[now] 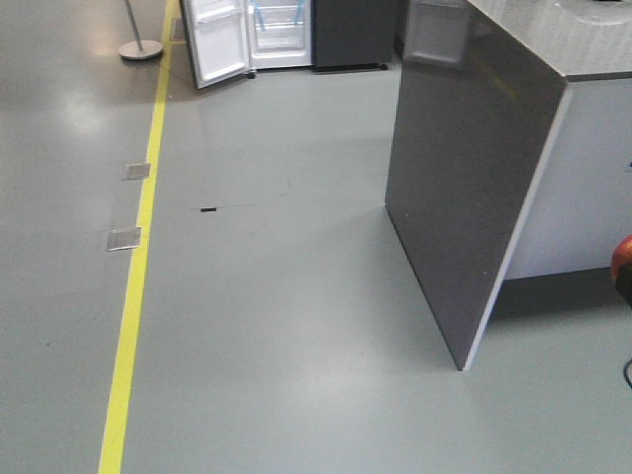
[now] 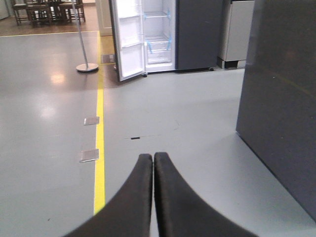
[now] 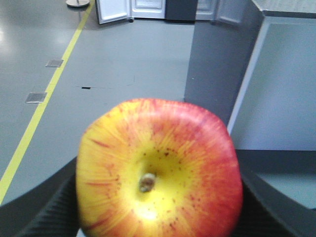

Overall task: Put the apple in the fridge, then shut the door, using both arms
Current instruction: 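Drive toward the open refrigerator, keeping the apple in the right gripper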

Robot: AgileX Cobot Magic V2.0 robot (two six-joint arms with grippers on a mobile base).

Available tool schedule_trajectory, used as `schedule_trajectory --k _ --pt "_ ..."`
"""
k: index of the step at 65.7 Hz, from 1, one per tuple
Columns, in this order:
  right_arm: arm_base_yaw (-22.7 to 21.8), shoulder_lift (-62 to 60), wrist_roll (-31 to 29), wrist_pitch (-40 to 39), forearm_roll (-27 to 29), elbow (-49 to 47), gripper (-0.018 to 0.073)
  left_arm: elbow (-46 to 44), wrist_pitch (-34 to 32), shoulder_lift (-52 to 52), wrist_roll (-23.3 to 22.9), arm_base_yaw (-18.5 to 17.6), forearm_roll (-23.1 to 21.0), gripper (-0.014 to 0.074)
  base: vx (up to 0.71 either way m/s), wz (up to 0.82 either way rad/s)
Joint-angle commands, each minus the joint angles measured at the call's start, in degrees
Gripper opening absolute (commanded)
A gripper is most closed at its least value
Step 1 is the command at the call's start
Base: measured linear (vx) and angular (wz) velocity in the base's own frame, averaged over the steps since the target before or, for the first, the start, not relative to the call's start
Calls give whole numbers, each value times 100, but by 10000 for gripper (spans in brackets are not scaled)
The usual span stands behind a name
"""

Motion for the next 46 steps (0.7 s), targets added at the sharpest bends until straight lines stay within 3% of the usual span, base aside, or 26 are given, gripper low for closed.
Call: schedule_trajectory --k 1,46 --pt "-6 -15 -36 -496 38 -159 188 107 -417 -84 -17 -43 -49 -6 6 23" --pt "-6 -15 -36 -496 38 -159 188 107 -417 -84 -17 -43 -49 -6 8 24"
